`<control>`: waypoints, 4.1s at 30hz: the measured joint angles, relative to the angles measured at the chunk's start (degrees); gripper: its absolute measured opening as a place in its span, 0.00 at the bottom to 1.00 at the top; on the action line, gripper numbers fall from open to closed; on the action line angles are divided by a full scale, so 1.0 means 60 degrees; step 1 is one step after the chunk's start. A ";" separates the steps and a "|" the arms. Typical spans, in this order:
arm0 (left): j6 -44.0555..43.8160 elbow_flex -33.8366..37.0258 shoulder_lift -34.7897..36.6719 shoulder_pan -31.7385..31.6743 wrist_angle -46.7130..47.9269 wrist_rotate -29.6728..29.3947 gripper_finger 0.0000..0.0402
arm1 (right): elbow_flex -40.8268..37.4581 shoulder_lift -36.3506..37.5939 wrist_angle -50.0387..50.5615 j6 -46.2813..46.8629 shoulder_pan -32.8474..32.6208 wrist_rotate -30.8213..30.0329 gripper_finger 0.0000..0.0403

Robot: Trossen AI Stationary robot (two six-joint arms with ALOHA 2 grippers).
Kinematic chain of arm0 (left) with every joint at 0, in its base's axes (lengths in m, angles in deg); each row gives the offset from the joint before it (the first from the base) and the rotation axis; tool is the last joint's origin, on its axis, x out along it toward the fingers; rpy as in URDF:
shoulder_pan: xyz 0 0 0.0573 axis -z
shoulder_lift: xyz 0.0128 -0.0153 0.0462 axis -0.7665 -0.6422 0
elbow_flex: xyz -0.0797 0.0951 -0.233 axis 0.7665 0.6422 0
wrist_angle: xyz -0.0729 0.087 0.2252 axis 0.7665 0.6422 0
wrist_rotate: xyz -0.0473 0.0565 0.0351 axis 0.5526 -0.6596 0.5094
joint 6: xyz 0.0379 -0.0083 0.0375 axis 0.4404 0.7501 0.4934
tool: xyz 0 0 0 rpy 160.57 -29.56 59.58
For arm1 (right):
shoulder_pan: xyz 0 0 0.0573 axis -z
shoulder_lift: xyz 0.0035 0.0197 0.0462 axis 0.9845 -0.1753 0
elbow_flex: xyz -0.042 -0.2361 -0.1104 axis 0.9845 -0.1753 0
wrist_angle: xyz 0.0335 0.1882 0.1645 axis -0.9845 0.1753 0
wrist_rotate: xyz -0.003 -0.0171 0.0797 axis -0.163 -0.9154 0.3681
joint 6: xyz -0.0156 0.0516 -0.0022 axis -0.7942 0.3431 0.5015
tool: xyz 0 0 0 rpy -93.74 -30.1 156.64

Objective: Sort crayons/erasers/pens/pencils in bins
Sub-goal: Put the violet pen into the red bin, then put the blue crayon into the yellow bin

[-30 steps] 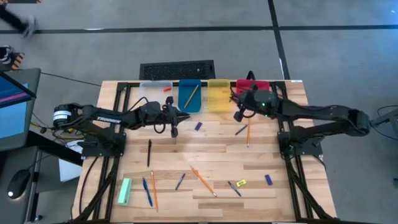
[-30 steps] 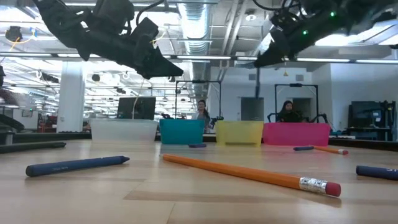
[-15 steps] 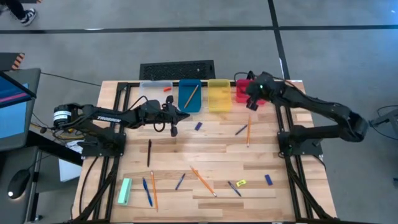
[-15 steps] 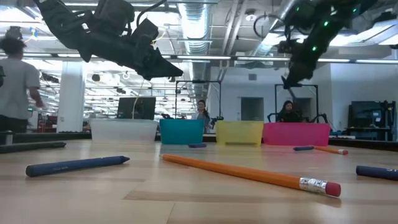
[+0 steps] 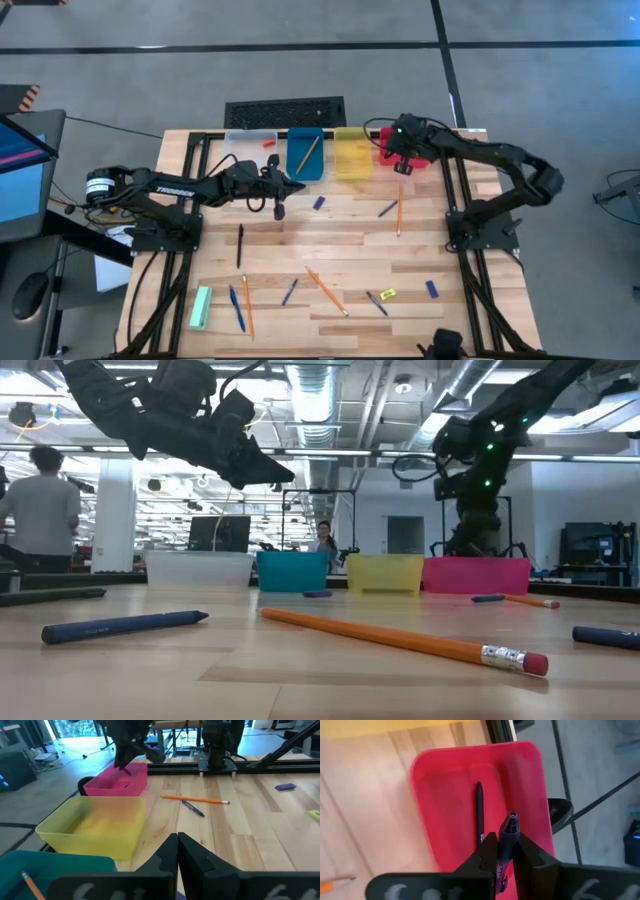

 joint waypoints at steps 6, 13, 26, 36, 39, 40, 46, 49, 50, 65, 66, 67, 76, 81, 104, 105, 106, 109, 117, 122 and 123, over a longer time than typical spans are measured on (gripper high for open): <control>-0.0096 0.0004 -0.0002 0.0000 0.0119 0.0004 0.00 | 0.0943 -0.1205 0.0561 -0.0438 0.0400 -0.0219 0.10; -0.0093 0.0004 -0.0004 0.0000 0.0100 0.0004 0.00 | 0.1570 -0.2391 0.1187 -0.0688 0.0870 -0.0226 0.10; -0.0193 0.0007 -0.0004 0.0004 0.0355 0.0035 0.00 | 0.1641 -0.2906 0.1159 -0.0767 0.0739 -0.0240 0.15; -0.0170 0.0007 -0.0004 0.0000 0.0625 0.0000 0.00 | 0.1641 -0.2903 0.1272 0.0030 0.0637 -0.1050 0.32; -0.0007 0.0007 -0.0004 0.0001 0.0623 0.0000 0.00 | 0.1642 -0.2834 0.1521 0.0095 0.0534 -0.1635 0.38; 0.0028 0.0007 -0.0004 0.0004 0.0621 0.0000 0.00 | 0.1665 -0.2758 0.1694 0.0132 0.0487 -0.1672 0.39; 0.0085 0.0007 -0.0004 0.0001 0.0622 -0.0015 0.00 | 0.1728 -0.1660 0.2065 0.0801 0.0120 -0.1569 0.33; 0.0089 0.0007 -0.0004 0.0002 0.0623 -0.0018 0.00 | 0.1724 -0.0735 0.2050 0.1211 -0.0133 -0.1117 0.22; 0.0089 0.0007 -0.0004 0.0004 0.0625 -0.0018 0.00 | 0.1722 -0.0423 0.1992 0.1434 -0.0231 -0.0870 0.18; 0.0326 0.0007 -0.0004 0.0073 0.1302 0.0047 0.00 | -0.3352 0.2999 -0.5954 0.4046 -0.3430 0.3082 0.01; 0.0329 0.0007 -0.0004 0.0080 0.1373 0.0047 0.00 | -0.3654 0.2992 -0.6592 0.4163 -0.3680 0.3088 0.01; 0.0329 0.0007 -0.0004 0.0080 0.1396 0.0047 0.00 | -0.3892 0.2960 -0.7118 0.4294 -0.3914 0.3089 0.01; -0.0019 0.0007 -0.0004 0.0080 0.1448 0.0051 0.00 | -0.4922 0.2477 -0.8963 0.4316 -0.5561 0.3100 0.01; -0.0159 0.0007 -0.0004 0.0197 0.1626 0.0040 0.00 | -0.5831 0.2245 -1.0589 0.4580 -0.5656 0.3362 0.01; -0.0123 0.0113 -0.0004 0.0375 0.1546 -0.0343 0.00 | -0.3460 0.2426 -0.2860 0.4764 -0.5549 0.3535 0.17; -0.0122 0.0251 0.0000 0.0375 0.1191 -0.0180 0.00 | -0.3289 0.2380 -0.2377 0.4657 -0.5477 0.3461 0.19; -0.0152 0.0433 0.0000 0.0375 0.0775 -0.0027 0.00 | -0.3150 0.2342 -0.1964 0.4643 -0.5406 0.3429 0.20; -0.0377 0.1026 0.0000 0.0386 -0.0549 0.0159 0.00 | -0.2692 0.2086 -0.0830 0.4568 -0.5233 0.3338 0.26; -0.0844 0.1999 0.0000 0.0379 -0.2480 0.0139 0.00 | -0.1644 0.0643 0.0865 0.3223 -0.5059 0.3005 0.41; -0.0783 0.2157 0.0000 0.0379 -0.2934 0.0076 0.00 | -0.0941 -0.0533 0.1468 0.2439 -0.4972 0.2611 0.46; -0.0731 0.2157 -0.0004 0.0379 -0.2934 0.0073 0.00 | -0.0795 -0.0765 0.1588 0.2320 -0.4939 0.2605 0.46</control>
